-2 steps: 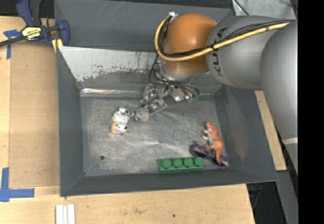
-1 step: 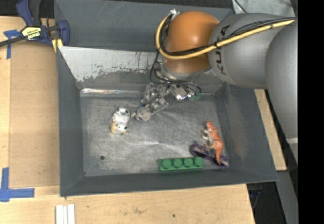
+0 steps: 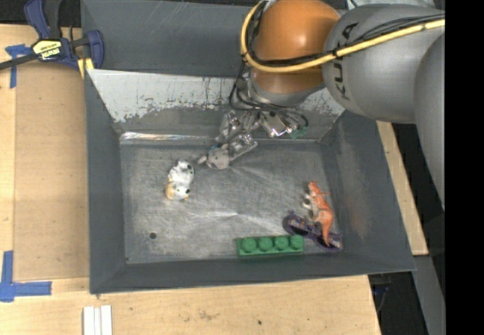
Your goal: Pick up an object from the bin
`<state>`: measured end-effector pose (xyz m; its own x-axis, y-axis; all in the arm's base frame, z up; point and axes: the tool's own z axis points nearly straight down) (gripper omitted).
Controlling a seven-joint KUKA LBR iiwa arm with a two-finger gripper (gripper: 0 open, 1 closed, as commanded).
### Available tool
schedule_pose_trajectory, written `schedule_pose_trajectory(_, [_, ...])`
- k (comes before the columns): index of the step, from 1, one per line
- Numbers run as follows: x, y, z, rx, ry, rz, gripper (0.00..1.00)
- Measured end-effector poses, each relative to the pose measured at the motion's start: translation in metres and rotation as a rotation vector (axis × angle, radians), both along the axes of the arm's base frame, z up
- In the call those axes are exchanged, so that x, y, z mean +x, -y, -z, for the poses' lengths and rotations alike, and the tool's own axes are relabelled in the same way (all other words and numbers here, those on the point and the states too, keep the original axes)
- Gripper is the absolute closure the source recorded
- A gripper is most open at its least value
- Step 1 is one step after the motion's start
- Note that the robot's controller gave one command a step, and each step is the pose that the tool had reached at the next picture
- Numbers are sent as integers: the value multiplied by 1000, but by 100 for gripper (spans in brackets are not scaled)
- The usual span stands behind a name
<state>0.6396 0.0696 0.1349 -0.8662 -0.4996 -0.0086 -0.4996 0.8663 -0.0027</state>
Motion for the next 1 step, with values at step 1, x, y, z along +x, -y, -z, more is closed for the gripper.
schedule_pose_trajectory(1, [-5,0,26,-2,-8,-32,100])
